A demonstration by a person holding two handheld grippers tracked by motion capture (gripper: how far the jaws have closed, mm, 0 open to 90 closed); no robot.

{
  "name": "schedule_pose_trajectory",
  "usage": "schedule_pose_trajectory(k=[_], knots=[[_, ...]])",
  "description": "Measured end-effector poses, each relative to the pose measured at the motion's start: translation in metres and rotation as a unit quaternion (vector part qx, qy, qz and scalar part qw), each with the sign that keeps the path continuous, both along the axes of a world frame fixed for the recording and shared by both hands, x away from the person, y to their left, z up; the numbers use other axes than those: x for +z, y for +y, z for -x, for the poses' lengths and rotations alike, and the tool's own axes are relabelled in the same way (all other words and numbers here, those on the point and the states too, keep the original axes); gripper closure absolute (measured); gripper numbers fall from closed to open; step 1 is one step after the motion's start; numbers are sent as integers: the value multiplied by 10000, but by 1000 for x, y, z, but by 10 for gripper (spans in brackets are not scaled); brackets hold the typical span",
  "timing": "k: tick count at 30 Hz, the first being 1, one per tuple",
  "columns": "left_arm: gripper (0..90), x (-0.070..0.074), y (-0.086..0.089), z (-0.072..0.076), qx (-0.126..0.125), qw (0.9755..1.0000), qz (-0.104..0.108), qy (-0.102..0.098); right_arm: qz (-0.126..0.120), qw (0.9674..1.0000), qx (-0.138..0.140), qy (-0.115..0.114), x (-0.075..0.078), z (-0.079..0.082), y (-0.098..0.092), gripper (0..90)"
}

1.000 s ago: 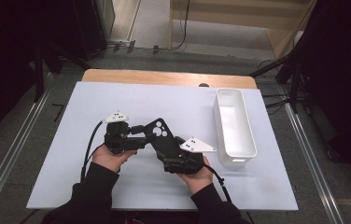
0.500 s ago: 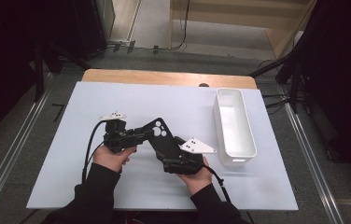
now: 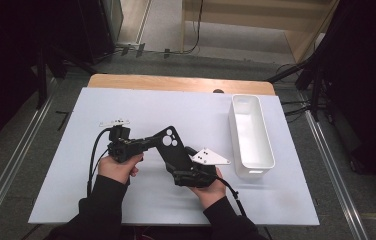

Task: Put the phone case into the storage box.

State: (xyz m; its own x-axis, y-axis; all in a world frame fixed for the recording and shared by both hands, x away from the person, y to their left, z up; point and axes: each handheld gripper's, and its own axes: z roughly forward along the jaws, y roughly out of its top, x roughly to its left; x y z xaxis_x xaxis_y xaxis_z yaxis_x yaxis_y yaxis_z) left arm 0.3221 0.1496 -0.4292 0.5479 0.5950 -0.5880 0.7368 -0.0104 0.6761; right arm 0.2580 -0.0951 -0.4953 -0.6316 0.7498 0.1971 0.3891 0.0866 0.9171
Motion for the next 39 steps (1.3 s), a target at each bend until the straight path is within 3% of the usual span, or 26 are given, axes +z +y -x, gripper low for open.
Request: schedule_pose_trajectory(k=[5,9,14,16,17,18,20,22,25,29,39], knots=[[778,0,3,1,-36,9993,363,124,21,10000,-22,-50,0,0,1,122],[795,3,2,4,-97,9991,412,95,120,9999,-30,-97,1,1,3,118],[797,5,4,4,-118,9982,564,150,26,9998,57,-187,3,0,0,111],[799,7,4,5,-145,9983,550,114,-26,9996,168,-242,4,-1,0,58],[799,8,4,5,-148,9983,556,119,-100,9993,308,-193,6,-2,-2,0],[799,9,3,6,-142,9983,567,72,-205,9990,381,-144,7,-2,-2,0],[799,11,3,7,-148,9983,555,12,-166,9988,465,-63,10,-6,-4,0],[799,13,2,9,-139,9986,499,-64,34,9991,407,-109,12,-6,-5,0],[798,17,3,11,-84,9989,388,-256,221,9997,67,-50,18,-6,-8,0],[798,21,3,13,-79,9986,254,-453,59,9996,285,-17,24,-6,-15,0],[796,23,-1,18,-40,9949,-120,-1004,34,9994,339,47,35,-1,-29,0]])
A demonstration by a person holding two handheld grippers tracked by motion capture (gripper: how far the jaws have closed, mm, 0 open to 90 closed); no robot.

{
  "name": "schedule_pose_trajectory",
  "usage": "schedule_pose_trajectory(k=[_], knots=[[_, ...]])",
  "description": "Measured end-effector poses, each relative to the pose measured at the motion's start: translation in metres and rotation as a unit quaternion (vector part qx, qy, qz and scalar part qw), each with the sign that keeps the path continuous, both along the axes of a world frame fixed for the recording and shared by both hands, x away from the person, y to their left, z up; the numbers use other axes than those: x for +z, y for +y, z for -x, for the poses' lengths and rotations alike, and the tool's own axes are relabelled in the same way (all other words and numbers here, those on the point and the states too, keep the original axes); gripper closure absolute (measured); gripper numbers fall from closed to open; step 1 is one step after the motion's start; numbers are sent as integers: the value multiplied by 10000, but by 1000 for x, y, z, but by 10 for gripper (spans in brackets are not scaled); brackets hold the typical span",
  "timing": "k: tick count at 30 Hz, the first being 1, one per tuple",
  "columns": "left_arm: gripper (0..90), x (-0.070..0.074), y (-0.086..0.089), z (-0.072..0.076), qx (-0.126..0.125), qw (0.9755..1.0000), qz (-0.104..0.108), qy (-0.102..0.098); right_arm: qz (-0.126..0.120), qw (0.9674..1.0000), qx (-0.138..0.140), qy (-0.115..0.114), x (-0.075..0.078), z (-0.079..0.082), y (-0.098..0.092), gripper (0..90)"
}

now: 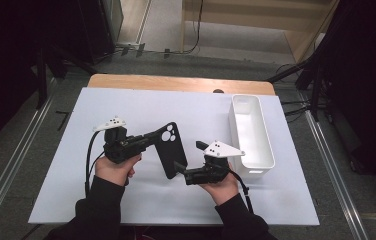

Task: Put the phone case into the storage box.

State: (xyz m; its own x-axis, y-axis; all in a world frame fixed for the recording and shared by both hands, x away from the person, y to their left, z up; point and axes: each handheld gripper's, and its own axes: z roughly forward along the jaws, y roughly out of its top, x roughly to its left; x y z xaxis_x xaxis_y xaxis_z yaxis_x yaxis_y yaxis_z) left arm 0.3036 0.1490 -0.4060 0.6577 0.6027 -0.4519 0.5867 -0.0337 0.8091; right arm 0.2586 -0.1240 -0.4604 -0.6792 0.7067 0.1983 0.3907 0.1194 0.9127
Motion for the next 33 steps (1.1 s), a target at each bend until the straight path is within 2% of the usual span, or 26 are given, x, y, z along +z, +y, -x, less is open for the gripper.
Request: schedule_pose_trajectory(k=[5,11,16,21,25,29,33], knots=[[796,-1,0,2,164,9994,-109,-273,87,9998,-18,165,-1,2,-6,0],[796,-3,2,4,338,9981,-135,-489,285,9995,-116,101,-4,3,-9,0],[796,-6,4,5,492,9961,-224,-704,277,9995,-98,117,-6,3,-9,0],[796,-7,3,7,551,9944,-348,-834,279,9995,-109,135,-7,4,-7,0],[796,-7,1,8,387,9928,-426,-1055,242,9996,-81,134,-8,4,-6,0],[796,-6,-1,8,349,9926,-458,-1071,215,9997,-86,116,-8,3,-5,0],[796,-5,-2,8,224,9949,-416,-893,204,9997,-83,96,-7,2,-4,0]])
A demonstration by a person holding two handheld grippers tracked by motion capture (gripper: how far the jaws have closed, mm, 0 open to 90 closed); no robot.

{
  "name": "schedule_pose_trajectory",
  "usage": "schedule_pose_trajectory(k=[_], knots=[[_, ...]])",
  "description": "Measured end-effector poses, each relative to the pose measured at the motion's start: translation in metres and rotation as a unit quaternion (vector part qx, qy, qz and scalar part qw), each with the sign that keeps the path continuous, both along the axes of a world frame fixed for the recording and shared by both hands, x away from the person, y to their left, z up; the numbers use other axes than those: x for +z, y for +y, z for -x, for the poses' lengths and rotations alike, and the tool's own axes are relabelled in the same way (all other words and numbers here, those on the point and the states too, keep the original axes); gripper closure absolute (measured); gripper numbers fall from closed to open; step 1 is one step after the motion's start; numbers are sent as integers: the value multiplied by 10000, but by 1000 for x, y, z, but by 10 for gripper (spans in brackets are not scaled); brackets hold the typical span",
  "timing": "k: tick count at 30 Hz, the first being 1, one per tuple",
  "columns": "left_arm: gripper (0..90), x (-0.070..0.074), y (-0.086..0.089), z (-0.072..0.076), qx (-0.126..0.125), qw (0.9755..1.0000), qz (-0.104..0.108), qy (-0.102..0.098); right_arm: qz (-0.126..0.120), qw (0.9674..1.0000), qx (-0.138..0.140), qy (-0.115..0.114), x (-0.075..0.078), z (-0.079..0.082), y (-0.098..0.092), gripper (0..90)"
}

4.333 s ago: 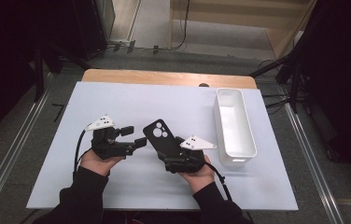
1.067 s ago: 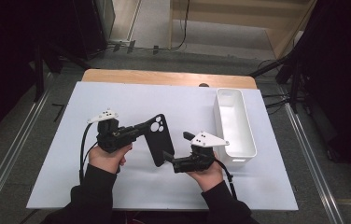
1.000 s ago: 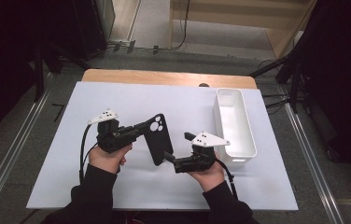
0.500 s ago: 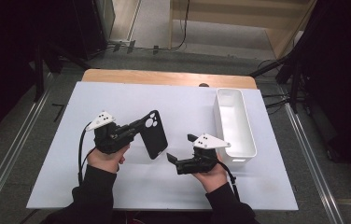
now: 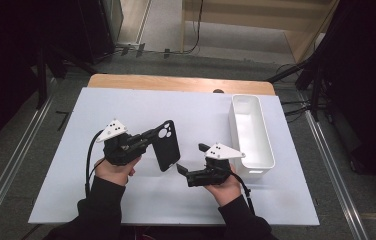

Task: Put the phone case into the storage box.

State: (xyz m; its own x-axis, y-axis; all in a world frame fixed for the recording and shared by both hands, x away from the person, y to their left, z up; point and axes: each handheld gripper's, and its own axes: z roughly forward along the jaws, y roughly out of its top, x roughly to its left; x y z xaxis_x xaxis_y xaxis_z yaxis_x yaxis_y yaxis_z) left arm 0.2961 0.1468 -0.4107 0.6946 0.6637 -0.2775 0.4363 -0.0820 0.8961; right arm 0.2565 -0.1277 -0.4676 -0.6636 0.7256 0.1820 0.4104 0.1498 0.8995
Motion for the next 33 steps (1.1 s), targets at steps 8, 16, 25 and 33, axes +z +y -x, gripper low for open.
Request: schedule_pose_trajectory(k=[8,16,25,33], knots=[[796,3,-3,1,-178,9998,-5,101,-43,10000,-11,-51,5,-2,3,0],[796,3,-5,1,-219,9996,16,196,-16,10000,39,-72,10,-3,8,0],[795,5,-7,4,-243,9990,119,350,-32,10000,64,-64,21,-8,13,0],[796,5,-10,5,-220,9989,96,392,66,10000,47,-6,25,-12,25,0]])
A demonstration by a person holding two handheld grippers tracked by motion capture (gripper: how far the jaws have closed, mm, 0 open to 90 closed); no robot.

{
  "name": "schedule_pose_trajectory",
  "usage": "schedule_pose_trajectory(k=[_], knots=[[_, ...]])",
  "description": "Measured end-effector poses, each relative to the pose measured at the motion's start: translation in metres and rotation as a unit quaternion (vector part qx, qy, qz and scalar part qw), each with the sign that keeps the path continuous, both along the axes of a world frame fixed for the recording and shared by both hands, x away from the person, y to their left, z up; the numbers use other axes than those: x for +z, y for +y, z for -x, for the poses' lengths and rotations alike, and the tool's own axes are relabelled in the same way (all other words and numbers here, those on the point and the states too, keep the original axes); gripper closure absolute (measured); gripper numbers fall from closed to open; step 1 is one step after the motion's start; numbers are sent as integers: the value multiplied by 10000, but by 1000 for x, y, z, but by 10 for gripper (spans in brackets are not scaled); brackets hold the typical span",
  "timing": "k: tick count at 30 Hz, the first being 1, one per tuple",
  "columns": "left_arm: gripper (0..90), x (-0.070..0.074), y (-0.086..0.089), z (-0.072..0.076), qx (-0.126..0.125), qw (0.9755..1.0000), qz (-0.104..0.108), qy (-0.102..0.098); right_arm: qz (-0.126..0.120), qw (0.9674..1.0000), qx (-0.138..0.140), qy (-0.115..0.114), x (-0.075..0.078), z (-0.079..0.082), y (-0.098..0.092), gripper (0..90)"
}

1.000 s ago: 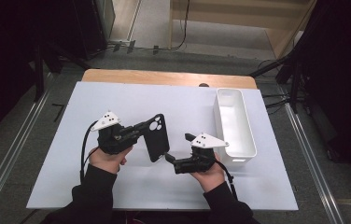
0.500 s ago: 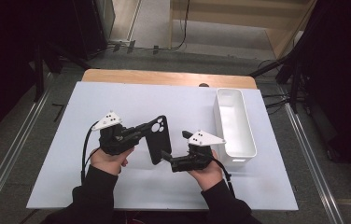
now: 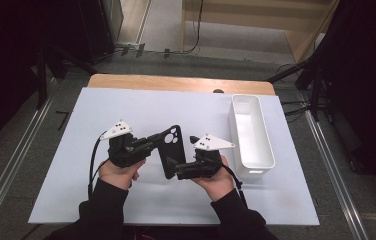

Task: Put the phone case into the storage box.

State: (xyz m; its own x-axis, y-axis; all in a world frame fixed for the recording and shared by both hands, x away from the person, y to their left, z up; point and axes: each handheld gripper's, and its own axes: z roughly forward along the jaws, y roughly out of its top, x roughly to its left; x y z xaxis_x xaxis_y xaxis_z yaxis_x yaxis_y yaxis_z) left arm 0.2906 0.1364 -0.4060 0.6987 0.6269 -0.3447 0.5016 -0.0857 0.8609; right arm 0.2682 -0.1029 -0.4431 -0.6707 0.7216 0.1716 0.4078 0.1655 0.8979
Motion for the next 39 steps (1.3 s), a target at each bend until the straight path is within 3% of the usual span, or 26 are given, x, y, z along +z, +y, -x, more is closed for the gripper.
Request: schedule_pose_trajectory(k=[12,24,26,31,39], knots=[[795,0,-3,3,7,10000,14,5,216,9997,-118,65,2,-9,17,0],[795,-1,-7,7,21,10000,35,-71,170,9997,-93,143,0,-18,25,0],[796,0,-7,8,40,9999,40,-94,68,9999,-88,111,0,-18,25,95],[794,-1,-7,7,28,9999,63,-86,124,9999,-36,30,0,-18,25,112],[785,-1,-7,7,-16,10000,13,-96,135,9999,-2,81,1,-18,23,122]])
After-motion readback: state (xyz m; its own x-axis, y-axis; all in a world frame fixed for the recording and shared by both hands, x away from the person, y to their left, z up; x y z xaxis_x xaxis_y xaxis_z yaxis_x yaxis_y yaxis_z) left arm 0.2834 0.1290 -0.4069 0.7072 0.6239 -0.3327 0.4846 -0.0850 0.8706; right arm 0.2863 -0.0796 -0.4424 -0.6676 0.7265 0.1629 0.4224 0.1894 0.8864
